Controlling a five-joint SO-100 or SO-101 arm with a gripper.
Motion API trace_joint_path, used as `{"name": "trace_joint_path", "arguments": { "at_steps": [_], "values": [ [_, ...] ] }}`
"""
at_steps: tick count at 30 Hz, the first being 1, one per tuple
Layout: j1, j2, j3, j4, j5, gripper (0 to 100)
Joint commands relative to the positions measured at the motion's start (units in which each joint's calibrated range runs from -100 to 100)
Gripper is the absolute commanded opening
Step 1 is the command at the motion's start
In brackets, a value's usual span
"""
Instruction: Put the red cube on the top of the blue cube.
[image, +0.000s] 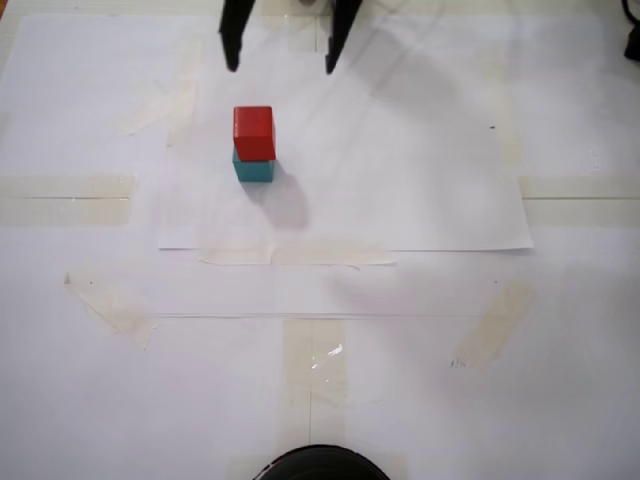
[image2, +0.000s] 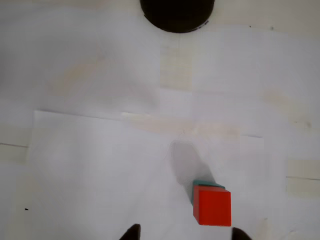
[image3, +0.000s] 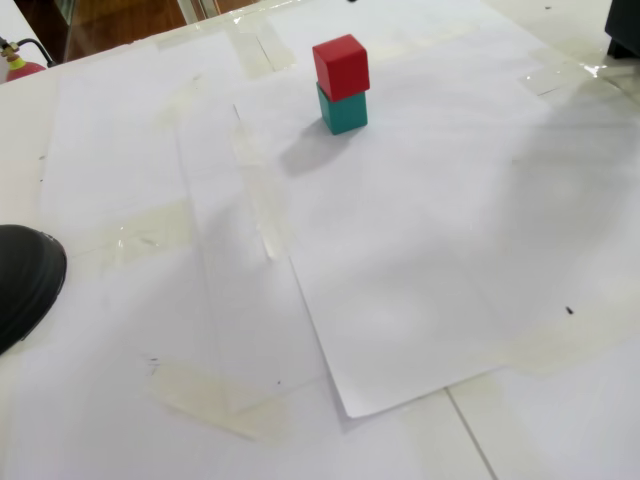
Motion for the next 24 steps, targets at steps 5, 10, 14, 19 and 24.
{"name": "trace_joint_path", "arguments": {
  "at_steps": [5, 10, 14, 19, 24],
  "values": [
    [-2.21, -29.52, 23.15, -7.06, -0.1, 7],
    [-1.98, -44.28, 36.49, -7.47, -0.44, 2],
    [-1.75, -55.44, 45.39, -7.06, -0.78, 0],
    [-1.68, -65.4, 54.02, -6.9, -1.17, 0],
    [-0.77, -72.18, 62.64, -8.04, -1.07, 0]
  ]
}}
